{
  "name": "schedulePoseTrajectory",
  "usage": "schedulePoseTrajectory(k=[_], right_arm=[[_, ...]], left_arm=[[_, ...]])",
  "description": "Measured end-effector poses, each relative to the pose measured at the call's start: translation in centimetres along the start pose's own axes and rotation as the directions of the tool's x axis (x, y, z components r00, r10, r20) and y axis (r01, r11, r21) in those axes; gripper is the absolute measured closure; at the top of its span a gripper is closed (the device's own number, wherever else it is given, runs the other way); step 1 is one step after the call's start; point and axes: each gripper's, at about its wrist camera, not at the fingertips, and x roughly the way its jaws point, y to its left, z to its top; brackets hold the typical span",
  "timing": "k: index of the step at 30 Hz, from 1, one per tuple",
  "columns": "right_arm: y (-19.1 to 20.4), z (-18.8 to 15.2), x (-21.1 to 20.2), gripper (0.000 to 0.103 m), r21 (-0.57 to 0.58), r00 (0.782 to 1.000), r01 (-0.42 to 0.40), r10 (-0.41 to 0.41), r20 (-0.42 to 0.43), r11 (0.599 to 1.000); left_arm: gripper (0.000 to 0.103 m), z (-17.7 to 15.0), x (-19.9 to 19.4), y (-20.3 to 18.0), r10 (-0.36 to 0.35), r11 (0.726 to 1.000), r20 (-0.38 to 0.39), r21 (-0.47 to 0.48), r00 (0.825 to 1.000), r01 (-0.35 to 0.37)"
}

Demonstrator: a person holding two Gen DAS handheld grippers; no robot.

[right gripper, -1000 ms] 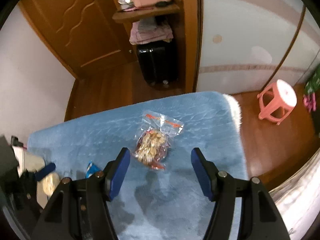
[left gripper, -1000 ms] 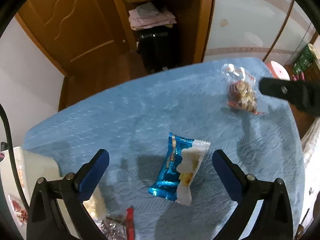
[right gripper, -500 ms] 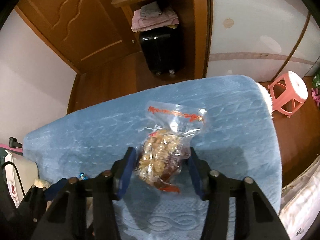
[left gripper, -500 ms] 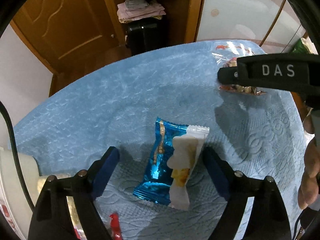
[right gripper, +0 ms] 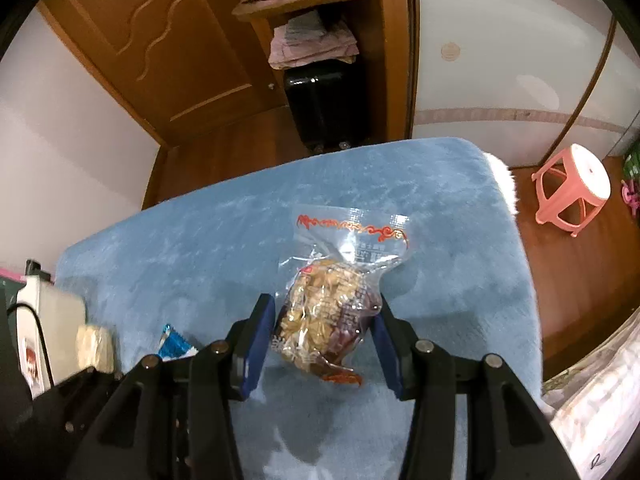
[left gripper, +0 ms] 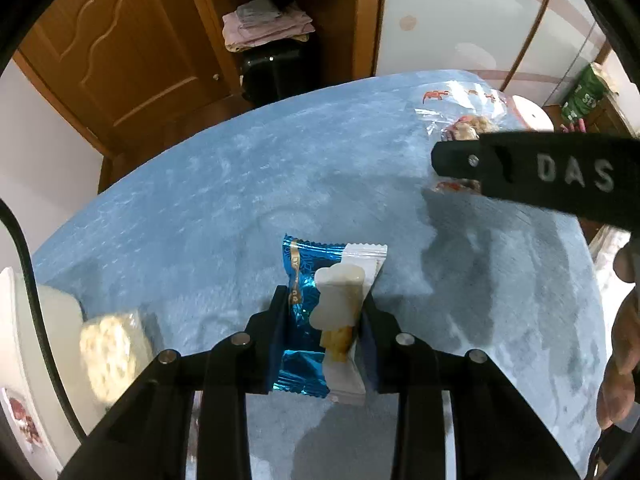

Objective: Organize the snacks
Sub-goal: 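Carry the blue snack and nut bag into the white tray and release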

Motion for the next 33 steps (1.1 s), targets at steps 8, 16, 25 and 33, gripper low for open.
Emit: schedulePoseTrajectory(k=[8,16,25,33], right_arm=[[0.9,-3.5,-6.0,0.054,-0.059,0.999,-0.042,0.044,0.032,0.997],[4.5,-6.7,-14.1,0.054,-0.147,0.988,-0.101,0.116,0.100,0.984],[10.8,-10.3,-22.5,0.054,-0.268,0.966,-0.150,0.198,0.163,0.952],[18.1,-13.7,-26.7,0.054,-0.394,0.946,-0.201,0.282,0.159,0.897]], left_arm=[[0.072,-2.5,-6.8,-0.2,0.030,0.999,0.036,0.035,0.999,-0.031],[0.072,-6.2,-16.3,1.9,0.045,0.999,0.111,0.005,0.993,-0.045],[0.072,-11.2,-23.9,6.8,0.057,0.996,0.172,-0.084,0.983,-0.043],[0.072,-16.9,-30.3,14.4,0.102,0.981,0.232,-0.186,0.967,-0.058]])
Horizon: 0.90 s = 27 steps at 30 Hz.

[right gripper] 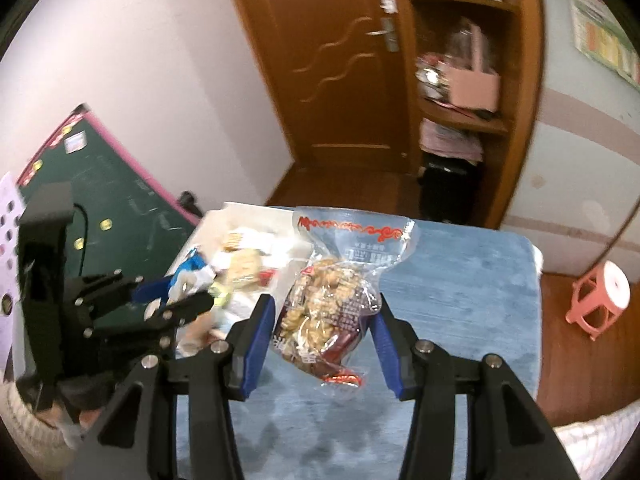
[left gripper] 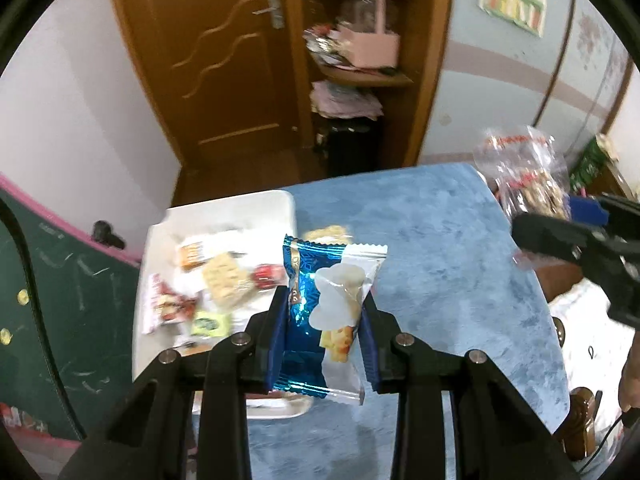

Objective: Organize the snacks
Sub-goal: 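Carry the blue snack and nut bag into the white tray and release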

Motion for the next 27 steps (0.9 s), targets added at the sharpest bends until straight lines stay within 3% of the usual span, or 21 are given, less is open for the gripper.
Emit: schedulePoseTrajectory(k=[3,4,9,16,27], right_arm=[[3.1,0.4,-0.4,0.055,-0.048,1.000,-0.029,0.029,0.010,0.998],[4.2,0.6,-0.4,0.066,-0.064,0.999,-0.038,0.039,0.015,0.997],[8.7,1.3,1.4,0.066,-0.136,0.998,-0.069,0.069,-0.007,0.988],[12.8,1.8,7.7,0.066,-0.186,0.993,-0.083,0.066,-0.093,0.979],[14.6,2.0,15.0,0.066,-0.183,0.980,-0.088,0.053,-0.189,0.979]], left_arm=[[0.072,-0.5,-1.2,3.4,0.030,0.999,0.011,-0.039,1.000,-0.029],[0.072,-0.7,-1.6,4.7,0.042,0.998,0.015,-0.052,0.999,-0.041],[0.072,-1.8,-1.7,9.4,0.081,0.991,0.011,-0.109,0.997,-0.080],[0.072,-4.0,1.8,13.1,0.108,0.982,-0.060,-0.152,0.992,-0.116],[0.072,-3.6,8.3,17.5,0.110,0.963,-0.135,-0.231,0.985,-0.139]])
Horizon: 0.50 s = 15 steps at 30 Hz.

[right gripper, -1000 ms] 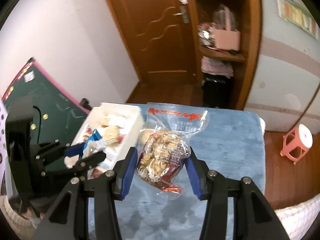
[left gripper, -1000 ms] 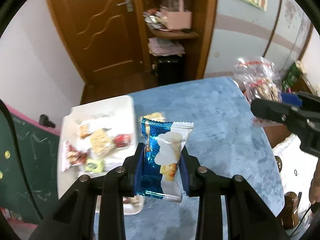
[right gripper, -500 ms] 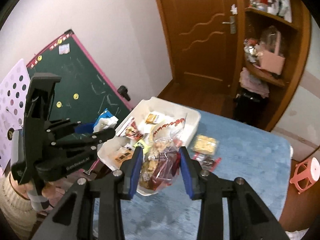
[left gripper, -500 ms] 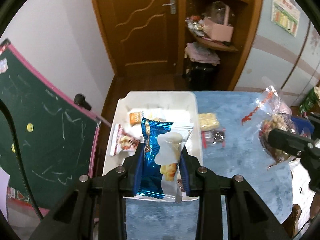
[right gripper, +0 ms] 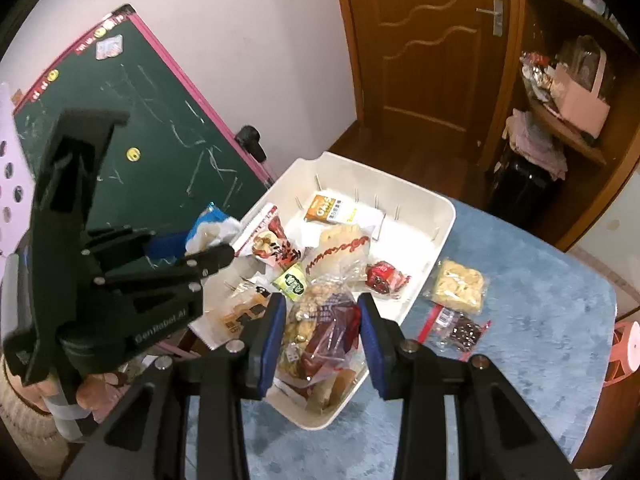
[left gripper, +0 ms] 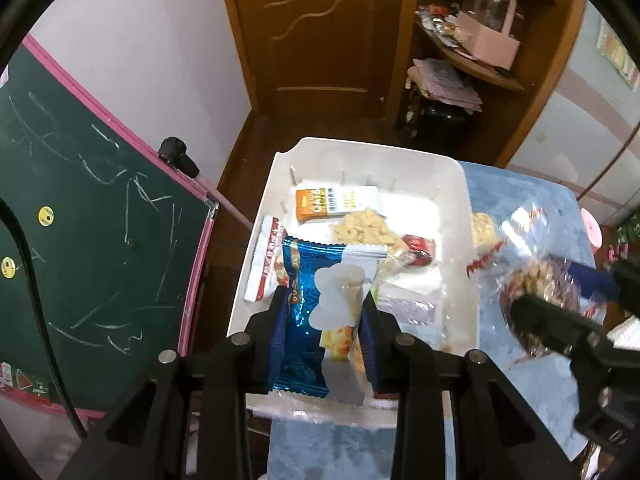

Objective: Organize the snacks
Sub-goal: 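Carry the blue snack and nut bag into the white tray and release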

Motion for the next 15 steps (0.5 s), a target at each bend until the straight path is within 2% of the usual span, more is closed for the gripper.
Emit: schedulePoseTrajectory(k=[3,5,7,8,10,15], right_arm=[[-0.3,0.4,1.8,0.065,-0.004,0.999,0.016,-0.016,-0.036,1.000],[-0.8,0.5,2.5,0.065,0.008,0.999,0.016,-0.016,-0.048,1.000],[-1.0,0.6,3.1,0.065,0.018,0.998,-0.013,0.014,-0.057,1.000],[-1.1,0.6,3.3,0.065,0.026,0.998,-0.023,0.025,-0.058,0.999],[-1.0,0.6,3.4,0.065,0.024,0.997,-0.043,0.044,-0.055,0.999],[-0.9,0.2,3.3,0.065,0.014,0.998,-0.042,0.043,-0.046,0.999]], left_arm=[[0.071,0.6,1.3,0.5,-0.003,1.000,0.001,-0.028,1.000,0.003],[0.064,0.8,2.1,0.8,-0.010,0.999,0.004,-0.043,1.000,0.010],[0.034,1.0,2.7,1.0,-0.025,0.998,0.003,-0.052,1.000,0.025],[0.030,1.0,2.9,1.1,-0.028,0.998,0.010,-0.061,1.000,0.028],[0.028,1.0,3.0,1.2,-0.041,0.997,0.028,-0.066,0.999,0.043],[0.028,0.7,3.6,1.2,-0.059,0.994,0.021,-0.087,0.998,0.061]])
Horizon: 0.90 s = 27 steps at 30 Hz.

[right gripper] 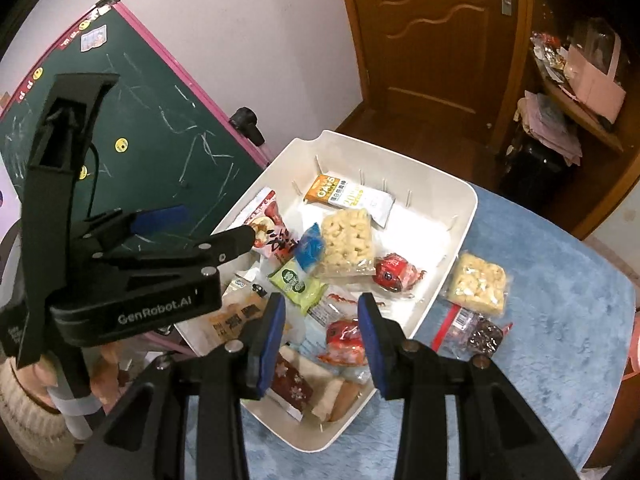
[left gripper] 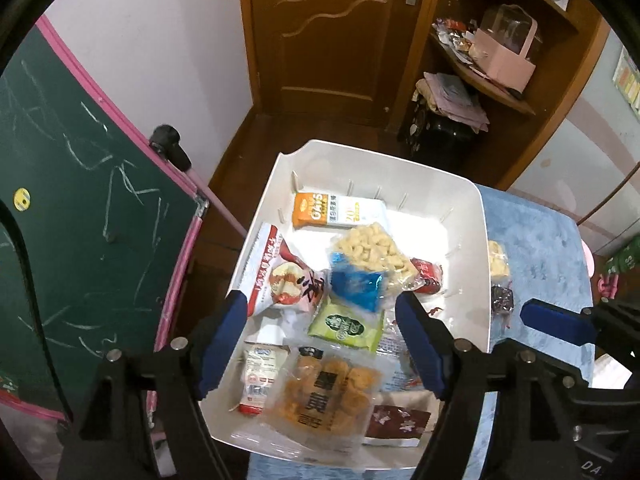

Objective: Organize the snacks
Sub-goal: 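Carry the blue snack and nut bag into the white tray and release, then move both open grippers to the cracker pack and red-edged jerky pack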

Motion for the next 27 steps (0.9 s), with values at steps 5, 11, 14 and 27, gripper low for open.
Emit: schedulePoseTrajectory(k=[5,11,14,27], right_arm=[[-0.8,-0.9,-1.2,0.065,-0.008,1.000,-0.001,0.001,0.009,1.000],[-2.4,-2.1,-5.0,0.065,-0.023,0.998,0.037,-0.036,0.056,0.999],[-3.5,-2.7,-7.5,0.065,-0.018,0.994,0.056,-0.054,0.092,0.998],[-9.9,-7.3,-14.0,0.061,0.039,0.976,0.125,-0.129,0.174,0.991]], left_arm=[[0.028,-0.8,0.2,-0.5,-0.013,1.000,-0.020,-0.002,1.000,0.013],[0.028,-1.3,-1.8,-2.9,-0.029,0.998,0.004,0.061,1.000,0.028],[0.028,-1.3,-3.3,-4.3,-0.049,0.995,0.022,0.087,0.999,0.047],[0.027,-1.9,-7.0,-13.8,-0.008,0.938,0.097,0.345,0.995,-0.026]])
